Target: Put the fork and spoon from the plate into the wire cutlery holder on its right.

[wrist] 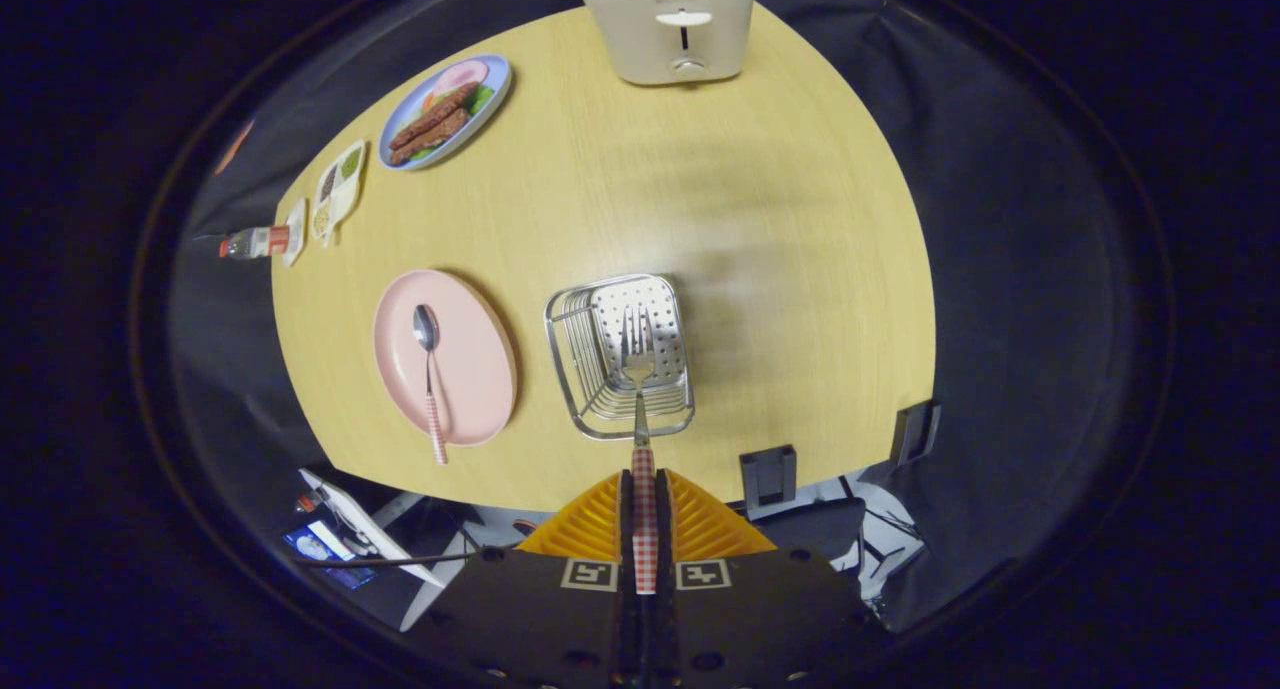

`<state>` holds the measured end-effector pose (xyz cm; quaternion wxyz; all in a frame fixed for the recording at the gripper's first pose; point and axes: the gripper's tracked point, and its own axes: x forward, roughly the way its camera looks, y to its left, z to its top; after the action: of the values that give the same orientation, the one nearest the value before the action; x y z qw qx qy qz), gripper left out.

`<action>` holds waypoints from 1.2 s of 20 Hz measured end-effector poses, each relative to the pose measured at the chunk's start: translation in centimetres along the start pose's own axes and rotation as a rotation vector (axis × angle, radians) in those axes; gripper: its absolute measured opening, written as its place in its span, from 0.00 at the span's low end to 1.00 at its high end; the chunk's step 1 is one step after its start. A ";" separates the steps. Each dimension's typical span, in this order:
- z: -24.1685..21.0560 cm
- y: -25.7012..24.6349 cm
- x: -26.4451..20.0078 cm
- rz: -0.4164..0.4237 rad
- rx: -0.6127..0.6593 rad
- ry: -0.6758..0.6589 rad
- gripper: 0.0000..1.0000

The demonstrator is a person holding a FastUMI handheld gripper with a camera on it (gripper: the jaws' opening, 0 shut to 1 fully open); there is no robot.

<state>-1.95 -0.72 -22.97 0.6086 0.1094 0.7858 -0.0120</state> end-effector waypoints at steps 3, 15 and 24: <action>1.0 0.4 0.0 0.008 0.015 -0.011 0.09; 3.8 5.5 -6.1 0.134 -0.158 -0.558 0.81; -2.0 17.1 -1.1 0.171 -0.360 -0.882 0.81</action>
<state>-0.39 16.12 -19.41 0.8918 0.0507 0.4306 0.1291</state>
